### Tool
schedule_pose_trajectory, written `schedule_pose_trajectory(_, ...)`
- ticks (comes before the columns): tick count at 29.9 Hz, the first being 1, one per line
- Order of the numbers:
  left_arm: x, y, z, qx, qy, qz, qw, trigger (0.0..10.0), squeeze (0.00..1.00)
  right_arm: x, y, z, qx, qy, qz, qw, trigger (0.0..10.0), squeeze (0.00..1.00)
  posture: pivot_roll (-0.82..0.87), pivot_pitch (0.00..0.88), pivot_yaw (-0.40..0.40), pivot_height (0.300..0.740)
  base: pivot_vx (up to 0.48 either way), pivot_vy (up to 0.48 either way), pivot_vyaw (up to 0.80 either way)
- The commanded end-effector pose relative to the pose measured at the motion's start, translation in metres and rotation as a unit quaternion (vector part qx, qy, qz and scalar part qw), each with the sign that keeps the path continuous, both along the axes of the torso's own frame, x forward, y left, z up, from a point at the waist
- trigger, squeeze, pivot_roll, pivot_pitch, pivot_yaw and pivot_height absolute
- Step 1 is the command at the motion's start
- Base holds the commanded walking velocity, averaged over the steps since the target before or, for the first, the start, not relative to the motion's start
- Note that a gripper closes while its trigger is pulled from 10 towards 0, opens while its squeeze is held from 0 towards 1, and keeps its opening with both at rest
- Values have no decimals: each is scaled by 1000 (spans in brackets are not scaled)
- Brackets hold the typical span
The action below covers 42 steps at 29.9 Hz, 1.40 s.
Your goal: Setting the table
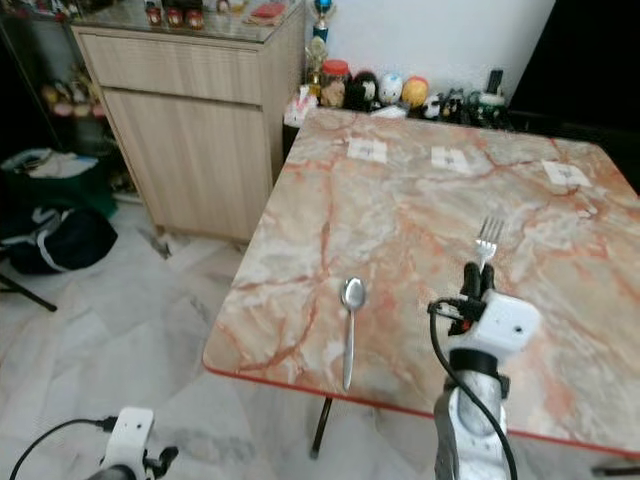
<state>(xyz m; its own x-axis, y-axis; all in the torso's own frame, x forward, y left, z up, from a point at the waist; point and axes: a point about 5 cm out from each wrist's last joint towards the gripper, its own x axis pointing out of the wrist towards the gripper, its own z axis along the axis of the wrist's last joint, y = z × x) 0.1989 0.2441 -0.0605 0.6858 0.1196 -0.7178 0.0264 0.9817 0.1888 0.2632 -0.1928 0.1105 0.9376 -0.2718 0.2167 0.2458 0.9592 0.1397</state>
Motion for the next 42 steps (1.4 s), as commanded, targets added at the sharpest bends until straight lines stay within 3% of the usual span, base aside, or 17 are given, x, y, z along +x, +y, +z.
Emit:
schedule_pose_trajectory(1,-1,1,-1,3,9,-1,1000,10000,0,4,1,7,-4,-15,1,1000,10000,0,124,0,-40,740,0,-247,0)
schedule_pose_trajectory(42,-1,-8,-4,-2,16,-5,1000,10000,0,10,2,11,0,-27,-5,1000,10000,0,109,0,-38,740,0,-345,-102)
